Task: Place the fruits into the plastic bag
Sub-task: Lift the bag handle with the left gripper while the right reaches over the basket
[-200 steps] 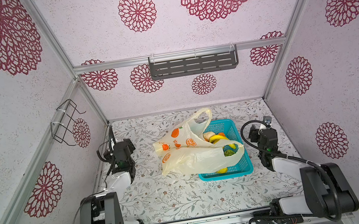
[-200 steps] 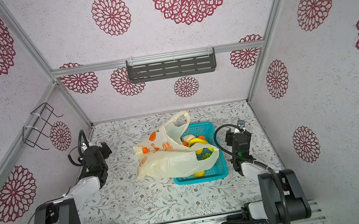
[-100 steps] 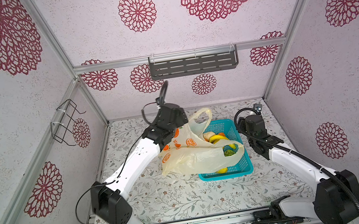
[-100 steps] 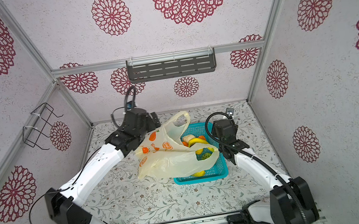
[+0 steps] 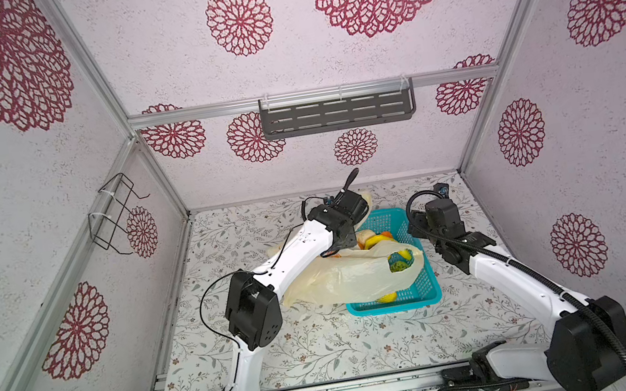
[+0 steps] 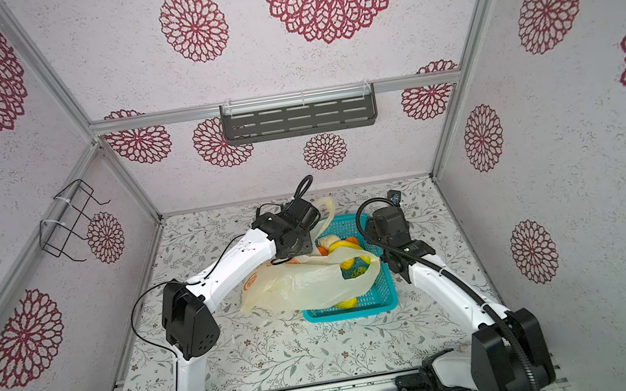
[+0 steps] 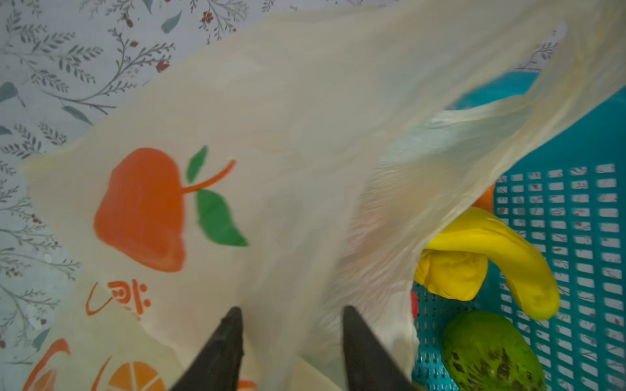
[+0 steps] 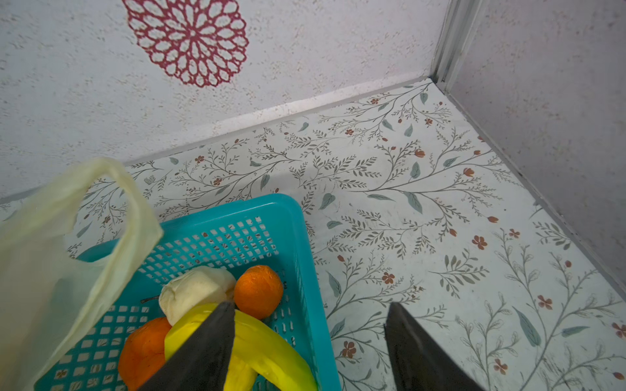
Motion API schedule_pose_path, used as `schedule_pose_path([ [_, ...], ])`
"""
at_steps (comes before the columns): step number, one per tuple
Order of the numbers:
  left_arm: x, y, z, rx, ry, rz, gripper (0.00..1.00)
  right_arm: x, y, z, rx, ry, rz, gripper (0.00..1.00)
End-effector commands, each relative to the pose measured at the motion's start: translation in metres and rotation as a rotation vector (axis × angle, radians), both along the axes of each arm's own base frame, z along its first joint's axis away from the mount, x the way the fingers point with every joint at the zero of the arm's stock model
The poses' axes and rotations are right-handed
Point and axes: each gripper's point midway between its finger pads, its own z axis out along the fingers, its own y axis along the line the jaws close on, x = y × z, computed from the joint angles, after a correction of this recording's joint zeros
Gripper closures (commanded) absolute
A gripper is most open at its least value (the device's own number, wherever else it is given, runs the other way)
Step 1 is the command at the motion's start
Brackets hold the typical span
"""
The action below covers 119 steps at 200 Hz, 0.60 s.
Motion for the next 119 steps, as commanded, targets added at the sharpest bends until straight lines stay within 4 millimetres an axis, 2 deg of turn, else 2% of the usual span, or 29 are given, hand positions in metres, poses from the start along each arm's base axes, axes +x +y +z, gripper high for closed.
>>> schedule_pose_path([
  [1, -0.003, 0.004, 0.020, -0.040, -0.019, 0.018, 0.79, 0.001, 0.010, 0.016, 0.050, -0.029, 0.027, 0.28],
  [18, -0.004, 0.002, 0.032, -0.080, -0.069, -0.023, 0.87, 0.000, 0.013, 0.020, 0.061, -0.031, 0.040, 0.27],
  [22, -0.006, 0.004, 0.049, -0.112, -0.105, -0.034, 0.90, 0.000, 0.012, 0.020, 0.061, -0.026, 0.040, 0.27],
  [44, -0.011, 0.011, 0.070, -0.217, -0.166, -0.091, 1.00, -0.003, 0.014, 0.019, 0.070, 0.004, 0.048, 0.27],
  [83, -0.023, 0.044, 0.092, -0.460, -0.247, -0.118, 1.00, -0.015, 0.027, 0.003, 0.116, 0.086, 0.113, 0.27],
  [119, -0.034, 0.065, 0.102, -0.552, -0.334, -0.161, 1.00, -0.036, 0.052, -0.028, 0.145, 0.219, 0.258, 0.28],
])
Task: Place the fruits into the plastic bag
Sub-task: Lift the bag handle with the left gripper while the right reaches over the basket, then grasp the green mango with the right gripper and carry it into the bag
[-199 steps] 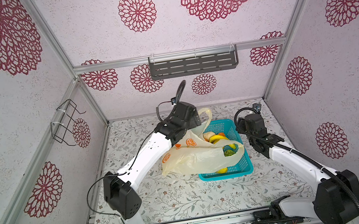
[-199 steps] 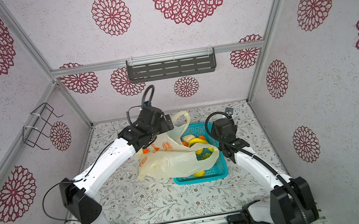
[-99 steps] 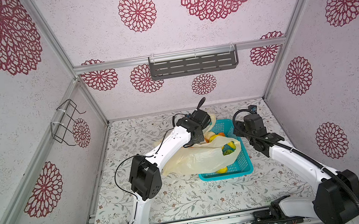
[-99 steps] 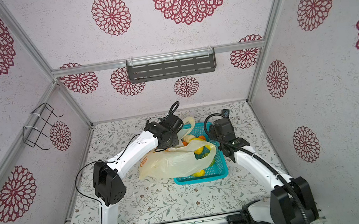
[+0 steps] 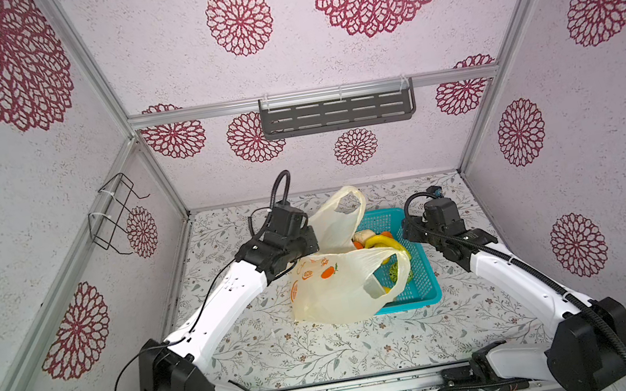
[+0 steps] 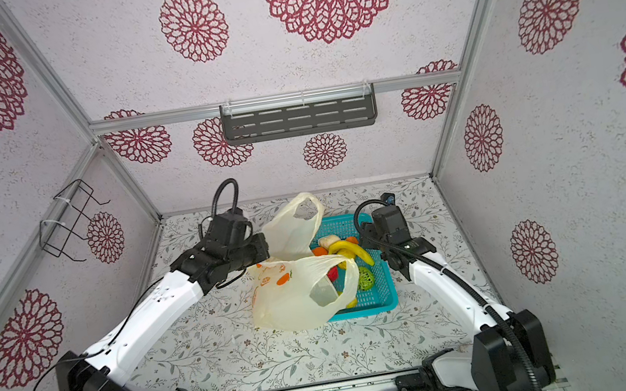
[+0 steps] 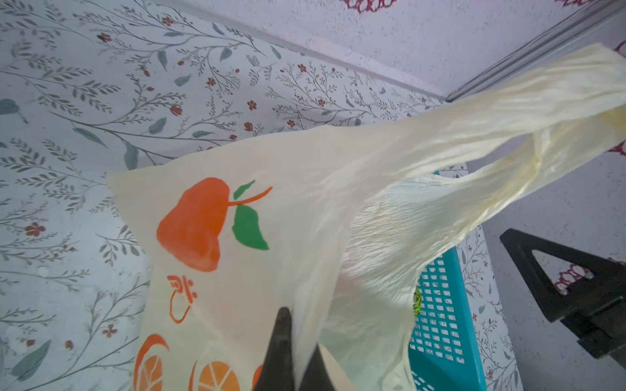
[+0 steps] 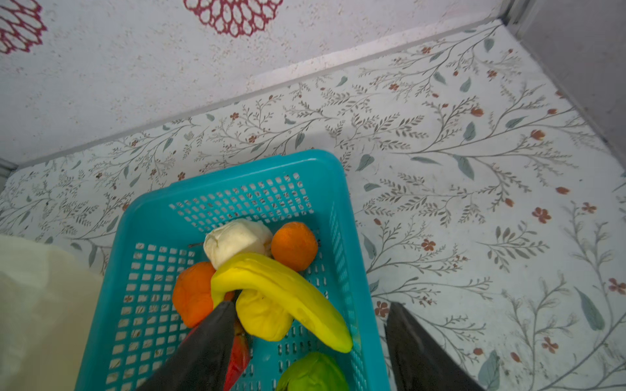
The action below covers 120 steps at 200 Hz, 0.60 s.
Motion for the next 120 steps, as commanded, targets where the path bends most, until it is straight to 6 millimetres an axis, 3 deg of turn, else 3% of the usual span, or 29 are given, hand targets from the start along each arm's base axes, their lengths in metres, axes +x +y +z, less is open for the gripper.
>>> schedule_pose_path([
  [1, 0.000, -0.014, 0.020, -0.118, -0.109, -0.097, 1.00, -0.021, 0.023, -0.016, 0.049, 0.098, 0.120, 0.28],
  [52, -0.002, -0.009, 0.013, -0.153, -0.078, -0.113, 1.00, -0.049, 0.035, -0.077, -0.079, 0.342, 0.219, 0.25],
  [120, 0.007, -0.001, 0.005, -0.165, -0.035, -0.039, 1.00, -0.049, 0.040, -0.117, -0.192, 0.470, 0.198, 0.22],
])
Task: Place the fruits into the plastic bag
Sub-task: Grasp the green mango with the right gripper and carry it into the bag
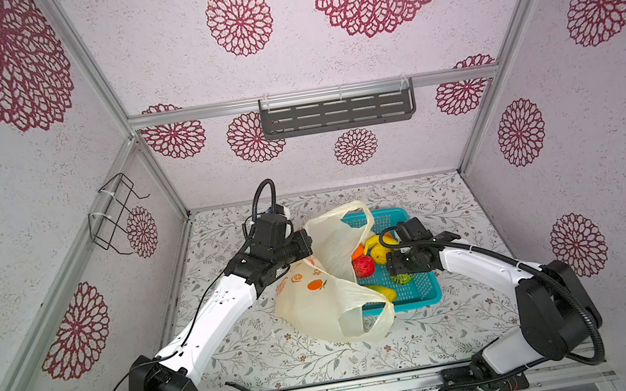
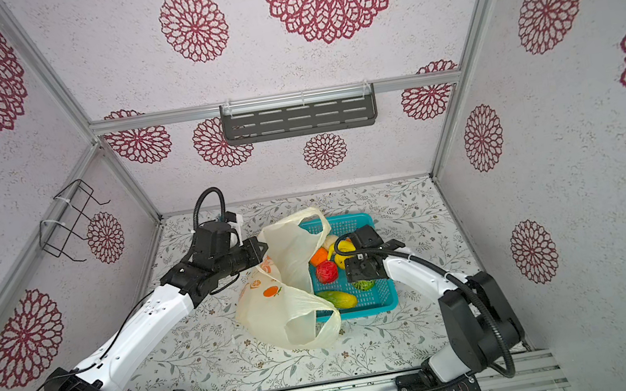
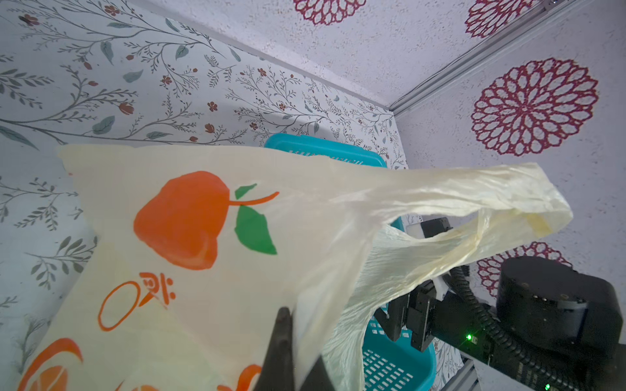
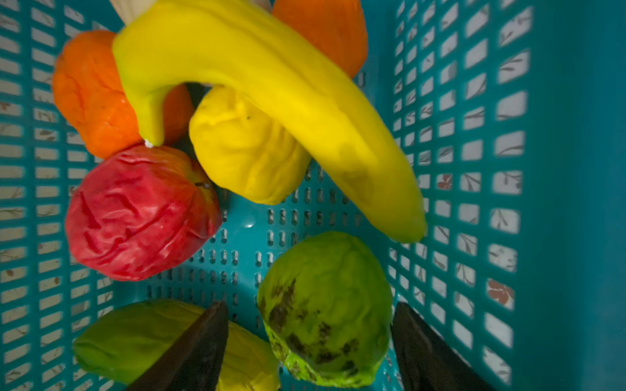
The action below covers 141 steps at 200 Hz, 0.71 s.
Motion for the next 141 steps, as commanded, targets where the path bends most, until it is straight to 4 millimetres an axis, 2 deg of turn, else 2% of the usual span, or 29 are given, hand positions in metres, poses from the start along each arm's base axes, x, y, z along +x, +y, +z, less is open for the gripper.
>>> schedule_pose_path([
  [1, 0.006, 0.002, 0.005, -0.022, -0.004, 0.028, 1.00, 0.006, 0.000, 0.003, -0.051, 0.006, -0.007, 0.22],
  [58, 0.009, 0.011, 0.008, -0.021, 0.008, 0.091, 1.00, 0.006, 0.002, -0.018, -0.118, 0.085, 0.017, 0.24],
  [70, 0.010, 0.012, 0.009, -0.031, 0.010, 0.105, 1.00, 0.005, 0.003, -0.020, -0.122, 0.093, 0.022, 0.29],
  [89, 0.011, 0.012, 0.009, -0.046, 0.017, 0.118, 1.00, 0.007, 0.005, -0.017, -0.111, 0.079, 0.027, 0.47],
  [108, 0.013, 0.013, 0.009, -0.061, 0.029, 0.138, 1.00, 0.011, 0.006, -0.001, -0.078, 0.019, 0.010, 0.56],
  [141, 0.020, 0.023, 0.005, -0.125, 0.099, 0.208, 1.00, 0.021, 0.018, 0.058, 0.038, -0.157, 0.031, 0.65],
])
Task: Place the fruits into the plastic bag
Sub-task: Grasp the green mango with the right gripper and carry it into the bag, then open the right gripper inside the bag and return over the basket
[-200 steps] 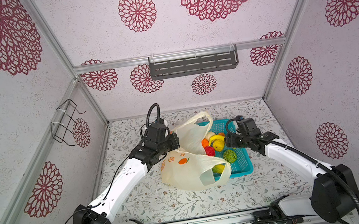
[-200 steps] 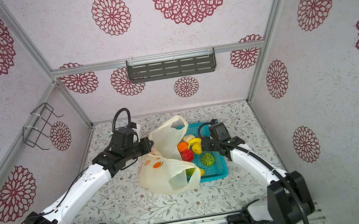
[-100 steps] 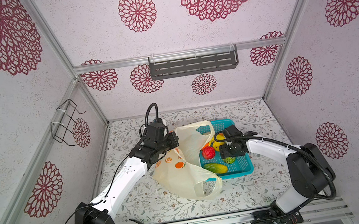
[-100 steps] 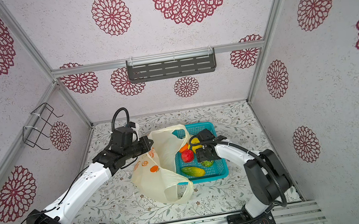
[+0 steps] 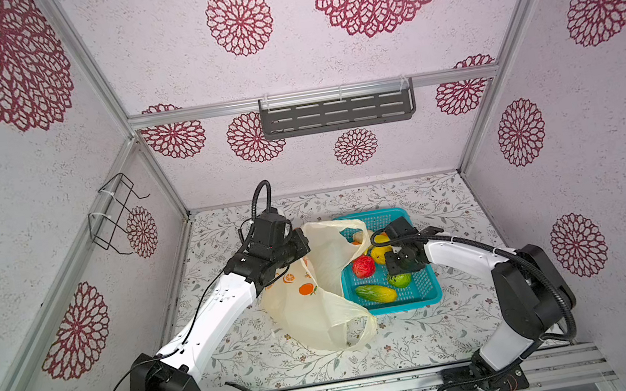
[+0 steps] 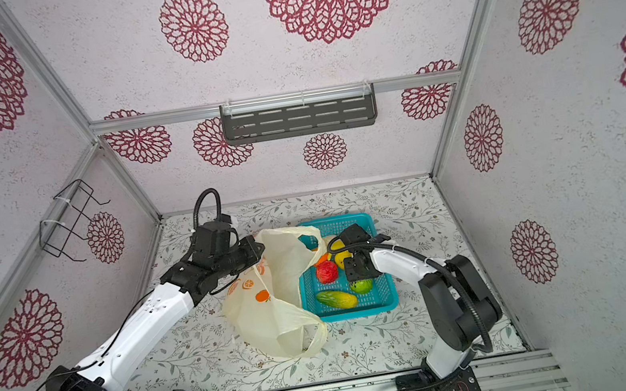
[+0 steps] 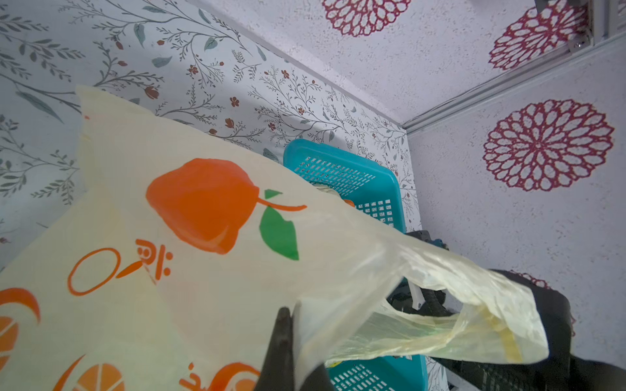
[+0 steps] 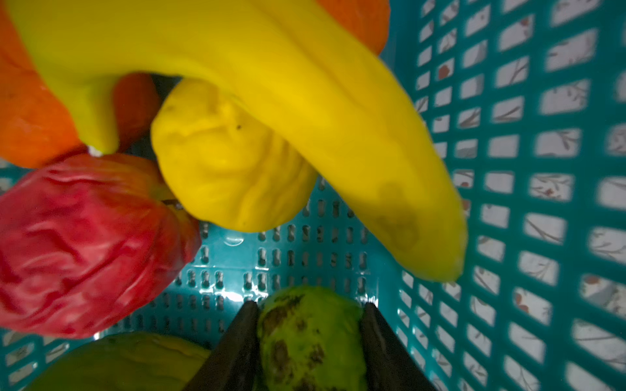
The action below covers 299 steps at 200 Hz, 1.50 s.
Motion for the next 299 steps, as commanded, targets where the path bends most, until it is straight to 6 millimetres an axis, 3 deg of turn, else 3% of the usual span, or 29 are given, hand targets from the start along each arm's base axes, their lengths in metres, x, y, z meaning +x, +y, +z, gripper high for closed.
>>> schedule_pose_path([
  [1, 0.012, 0.008, 0.009, -0.075, 0.028, 0.078, 1.00, 0.012, 0.011, 0.064, 0.104, -0.188, 0.019, 0.65],
  [15, 0.015, 0.010, 0.006, -0.108, 0.060, 0.103, 1.00, 0.015, 0.011, 0.089, 0.125, -0.252, 0.031, 0.73],
  [29, 0.017, 0.010, 0.004, -0.129, 0.079, 0.119, 1.00, 0.016, 0.014, 0.106, 0.141, -0.291, 0.058, 0.74],
  [67, 0.020, 0.010, 0.000, -0.152, 0.095, 0.142, 1.00, 0.012, 0.031, 0.110, 0.201, -0.265, 0.133, 0.89],
  [78, 0.020, 0.010, -0.001, -0.156, 0.100, 0.148, 1.00, 0.009, 0.044, 0.119, 0.264, -0.284, 0.172, 0.89],
  [104, 0.021, 0.011, -0.005, -0.156, 0.117, 0.163, 1.00, -0.009, 0.085, 0.164, 0.435, -0.403, 0.338, 0.89],
  [121, 0.023, 0.012, -0.007, -0.151, 0.124, 0.170, 1.00, -0.032, 0.117, 0.188, 0.536, -0.426, 0.494, 0.88],
  [139, 0.024, 0.011, -0.007, -0.155, 0.133, 0.173, 1.00, -0.055, 0.146, 0.198, 0.602, -0.404, 0.636, 0.88],
  [166, 0.025, 0.005, -0.005, -0.184, 0.149, 0.164, 1.00, -0.063, 0.180, 0.189, 0.578, -0.351, 0.748, 0.87],
  [205, 0.023, -0.004, 0.003, -0.286, 0.179, 0.161, 1.00, -0.036, 0.225, 0.162, 0.575, -0.293, 0.752, 0.87],
  [232, 0.020, -0.014, 0.004, -0.372, 0.206, 0.145, 1.00, -0.016, 0.243, 0.135, 0.537, -0.233, 0.728, 0.86],
  [268, 0.019, -0.022, 0.002, -0.445, 0.212, 0.125, 1.00, -0.010, 0.262, 0.106, 0.567, -0.138, 0.727, 0.81],
  [279, 0.019, -0.023, -0.003, -0.441, 0.225, 0.120, 1.00, -0.010, 0.264, 0.102, 0.579, -0.121, 0.723, 0.76],
  [299, 0.018, -0.026, -0.008, -0.443, 0.240, 0.109, 1.00, -0.012, 0.266, 0.107, 0.604, -0.132, 0.733, 0.56],
])
